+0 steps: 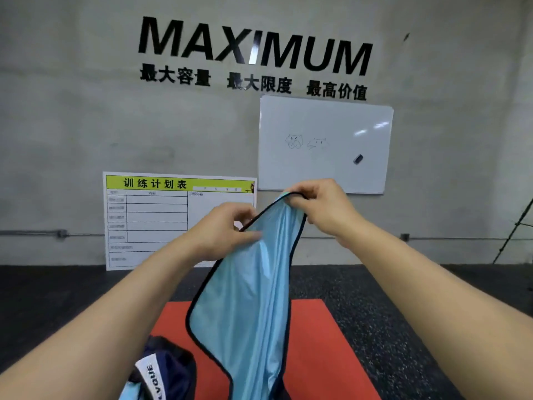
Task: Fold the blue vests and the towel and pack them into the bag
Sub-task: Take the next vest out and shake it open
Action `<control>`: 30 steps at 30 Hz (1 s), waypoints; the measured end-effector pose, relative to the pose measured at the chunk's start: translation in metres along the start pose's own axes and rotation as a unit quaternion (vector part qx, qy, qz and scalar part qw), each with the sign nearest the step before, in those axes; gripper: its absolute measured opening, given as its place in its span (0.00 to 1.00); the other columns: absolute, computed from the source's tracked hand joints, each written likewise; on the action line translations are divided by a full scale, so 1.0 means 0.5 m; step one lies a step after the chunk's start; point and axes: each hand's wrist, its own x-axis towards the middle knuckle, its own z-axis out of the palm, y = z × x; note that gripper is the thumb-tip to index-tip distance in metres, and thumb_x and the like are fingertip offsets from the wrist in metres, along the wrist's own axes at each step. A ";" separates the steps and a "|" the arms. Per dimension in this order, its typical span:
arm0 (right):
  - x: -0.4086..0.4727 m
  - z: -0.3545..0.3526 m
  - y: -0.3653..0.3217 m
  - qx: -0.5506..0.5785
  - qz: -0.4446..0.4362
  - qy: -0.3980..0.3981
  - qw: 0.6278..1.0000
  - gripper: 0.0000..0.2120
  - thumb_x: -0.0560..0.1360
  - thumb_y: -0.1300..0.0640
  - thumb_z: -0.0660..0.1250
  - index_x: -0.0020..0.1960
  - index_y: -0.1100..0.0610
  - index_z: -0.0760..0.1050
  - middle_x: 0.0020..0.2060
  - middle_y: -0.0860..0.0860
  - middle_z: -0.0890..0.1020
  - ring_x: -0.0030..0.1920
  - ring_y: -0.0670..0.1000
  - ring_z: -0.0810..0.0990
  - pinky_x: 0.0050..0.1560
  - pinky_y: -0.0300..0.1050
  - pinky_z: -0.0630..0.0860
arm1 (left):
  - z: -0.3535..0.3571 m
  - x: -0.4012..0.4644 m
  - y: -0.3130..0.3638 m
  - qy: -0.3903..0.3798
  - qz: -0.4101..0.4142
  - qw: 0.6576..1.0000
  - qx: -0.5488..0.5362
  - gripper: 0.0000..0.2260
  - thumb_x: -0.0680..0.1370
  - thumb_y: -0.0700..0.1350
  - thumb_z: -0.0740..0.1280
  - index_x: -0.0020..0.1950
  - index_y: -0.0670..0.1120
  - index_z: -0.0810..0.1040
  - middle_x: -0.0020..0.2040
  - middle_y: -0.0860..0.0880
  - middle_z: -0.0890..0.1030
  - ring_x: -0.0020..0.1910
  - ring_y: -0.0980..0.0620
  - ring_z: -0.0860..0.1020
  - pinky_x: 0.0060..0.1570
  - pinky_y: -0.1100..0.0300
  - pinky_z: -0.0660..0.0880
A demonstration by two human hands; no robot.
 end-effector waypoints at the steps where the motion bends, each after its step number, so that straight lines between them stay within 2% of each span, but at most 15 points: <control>1: 0.003 -0.011 0.004 -0.001 0.012 0.012 1.000 0.06 0.80 0.61 0.70 0.52 0.56 0.86 0.39 0.51 0.84 0.29 0.40 0.71 0.29 0.33 0.68 | 0.001 -0.011 -0.019 -0.024 -0.015 0.999 0.037 0.03 0.76 0.42 0.72 0.45 0.50 0.82 0.44 0.51 0.83 0.34 0.54 0.77 0.42 0.55 0.79; 5: 0.011 -0.059 0.031 0.013 0.067 0.053 0.996 0.07 0.80 0.61 0.70 0.55 0.57 0.85 0.40 0.47 0.82 0.25 0.36 0.73 0.27 0.30 0.69 | 0.000 -0.046 -0.093 -0.059 -0.070 0.984 0.153 0.07 0.75 0.41 0.68 0.44 0.52 0.84 0.41 0.55 0.84 0.34 0.57 0.77 0.46 0.53 0.79; 9: 0.007 -0.117 0.068 -0.013 0.108 0.080 0.991 0.07 0.79 0.60 0.72 0.56 0.57 0.85 0.38 0.47 0.81 0.26 0.40 0.74 0.25 0.31 0.69 | -0.037 -0.056 -0.144 -0.003 -0.101 0.972 0.210 0.10 0.77 0.40 0.66 0.40 0.53 0.81 0.39 0.55 0.83 0.42 0.52 0.79 0.47 0.53 0.77; 13: 0.007 -0.172 0.112 -0.026 0.145 0.131 0.980 0.04 0.78 0.58 0.73 0.51 0.52 0.85 0.44 0.49 0.85 0.25 0.45 0.76 0.28 0.38 0.75 | -0.079 -0.036 -0.150 0.073 -0.109 0.958 0.253 0.09 0.80 0.42 0.66 0.42 0.52 0.80 0.42 0.53 0.83 0.42 0.47 0.79 0.44 0.54 0.75; 15: 0.012 -0.189 0.128 0.022 0.172 0.140 0.975 0.05 0.79 0.61 0.71 0.49 0.53 0.83 0.47 0.54 0.86 0.28 0.46 0.82 0.31 0.40 0.81 | -0.099 -0.022 -0.137 0.116 -0.112 0.956 0.245 0.07 0.81 0.43 0.66 0.48 0.51 0.83 0.43 0.51 0.84 0.35 0.50 0.80 0.41 0.56 0.73; 18: 0.021 -0.199 0.143 0.103 0.184 0.153 0.965 0.05 0.81 0.65 0.68 0.52 0.59 0.82 0.51 0.58 0.85 0.39 0.52 0.88 0.37 0.42 0.84 | -0.122 0.002 -0.115 0.172 -0.104 0.957 0.208 0.09 0.81 0.40 0.65 0.52 0.48 0.85 0.37 0.49 0.85 0.27 0.55 0.81 0.38 0.59 0.76; 20: 0.029 -0.197 0.152 0.111 0.161 0.167 0.966 0.06 0.81 0.65 0.67 0.52 0.58 0.82 0.53 0.59 0.85 0.46 0.54 0.87 0.43 0.41 0.84 | -0.136 0.018 -0.107 0.194 -0.106 0.964 0.148 0.10 0.80 0.38 0.64 0.49 0.47 0.84 0.36 0.45 0.85 0.33 0.51 0.85 0.40 0.57 0.81; 22: 0.033 -0.191 0.154 0.109 0.133 0.168 0.971 0.07 0.81 0.65 0.66 0.53 0.58 0.82 0.53 0.57 0.85 0.52 0.54 0.86 0.49 0.40 0.84 | -0.149 0.033 -0.109 0.206 -0.100 0.968 0.106 0.12 0.79 0.37 0.64 0.47 0.49 0.85 0.40 0.43 0.86 0.39 0.46 0.86 0.48 0.52 0.83; 25: 0.038 -0.183 0.161 0.110 0.119 0.163 0.973 0.08 0.81 0.64 0.66 0.51 0.56 0.82 0.51 0.54 0.85 0.54 0.53 0.85 0.57 0.44 0.82 | -0.160 0.044 -0.120 0.219 -0.100 0.967 0.082 0.10 0.80 0.39 0.65 0.50 0.47 0.87 0.43 0.46 0.87 0.45 0.44 0.86 0.55 0.45 0.82; 27: 0.040 -0.178 0.169 0.107 0.117 0.152 0.975 0.10 0.82 0.64 0.65 0.48 0.53 0.82 0.48 0.51 0.85 0.52 0.53 0.85 0.57 0.43 0.82 | -0.158 0.041 -0.128 0.216 -0.099 0.968 0.080 0.10 0.80 0.39 0.66 0.51 0.47 0.87 0.44 0.46 0.87 0.46 0.45 0.86 0.56 0.45 0.82; 30: 0.040 -0.172 0.186 0.094 0.112 0.139 0.980 0.11 0.82 0.64 0.65 0.47 0.52 0.82 0.46 0.50 0.85 0.48 0.50 0.85 0.50 0.37 0.83 | -0.148 0.034 -0.145 0.215 -0.101 0.968 0.088 0.09 0.80 0.40 0.66 0.52 0.47 0.87 0.43 0.47 0.87 0.46 0.47 0.86 0.56 0.46 0.81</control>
